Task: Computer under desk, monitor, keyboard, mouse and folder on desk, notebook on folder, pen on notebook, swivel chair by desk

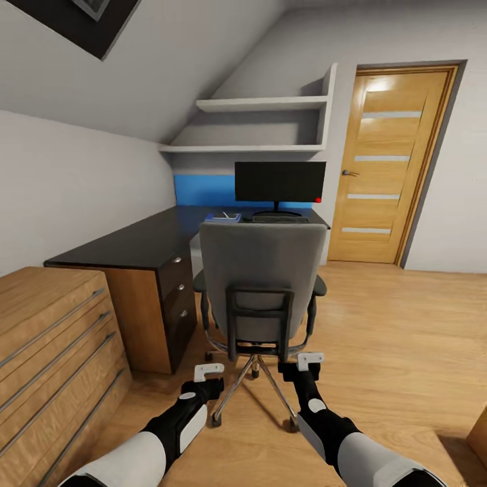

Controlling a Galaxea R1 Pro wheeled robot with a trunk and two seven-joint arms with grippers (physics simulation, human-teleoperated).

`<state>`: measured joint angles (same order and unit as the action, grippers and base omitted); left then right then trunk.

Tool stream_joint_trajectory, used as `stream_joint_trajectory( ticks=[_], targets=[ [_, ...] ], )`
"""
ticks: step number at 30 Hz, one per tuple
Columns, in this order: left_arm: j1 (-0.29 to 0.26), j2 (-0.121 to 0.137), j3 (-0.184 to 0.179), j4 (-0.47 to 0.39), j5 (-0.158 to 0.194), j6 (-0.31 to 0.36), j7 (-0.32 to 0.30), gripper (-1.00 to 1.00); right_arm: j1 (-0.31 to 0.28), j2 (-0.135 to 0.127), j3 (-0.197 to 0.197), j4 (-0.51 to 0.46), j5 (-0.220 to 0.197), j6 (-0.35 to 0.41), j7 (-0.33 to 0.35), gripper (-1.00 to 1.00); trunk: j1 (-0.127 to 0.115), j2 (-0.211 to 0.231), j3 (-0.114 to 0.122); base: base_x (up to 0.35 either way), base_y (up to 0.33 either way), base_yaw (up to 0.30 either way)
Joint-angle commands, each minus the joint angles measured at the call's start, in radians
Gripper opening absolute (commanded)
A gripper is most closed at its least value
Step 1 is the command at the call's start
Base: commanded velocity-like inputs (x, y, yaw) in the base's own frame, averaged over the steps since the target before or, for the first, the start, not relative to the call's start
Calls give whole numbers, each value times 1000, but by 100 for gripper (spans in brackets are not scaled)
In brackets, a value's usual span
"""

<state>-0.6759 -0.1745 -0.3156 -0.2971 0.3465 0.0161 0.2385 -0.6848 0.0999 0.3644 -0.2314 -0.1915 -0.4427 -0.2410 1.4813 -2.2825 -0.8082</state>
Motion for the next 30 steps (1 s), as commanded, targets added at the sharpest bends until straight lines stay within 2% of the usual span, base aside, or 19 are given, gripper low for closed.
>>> stream_joint_trajectory(
  ticks=[1,5,9,30],
  targets=[
    [-1,0,-6,-1,4,-11,7,100,-1,0,9,1,-9,-4,-4,100,0,0,0,0,0,-139],
    [-1,0,-5,-1,6,-69,10,100,-1,0,10,2,-9,-4,-4,100,0,0,1,0,0,-63],
    [-1,0,-6,-3,6,-86,12,100,-1,0,10,10,-9,-4,-3,100,0,0,1,0,0,-21],
    [-1,0,-9,-2,6,-85,8,100,-1,10,10,17,-8,-4,-3,100,80,-147,-65,0,0,-2]
  ],
)
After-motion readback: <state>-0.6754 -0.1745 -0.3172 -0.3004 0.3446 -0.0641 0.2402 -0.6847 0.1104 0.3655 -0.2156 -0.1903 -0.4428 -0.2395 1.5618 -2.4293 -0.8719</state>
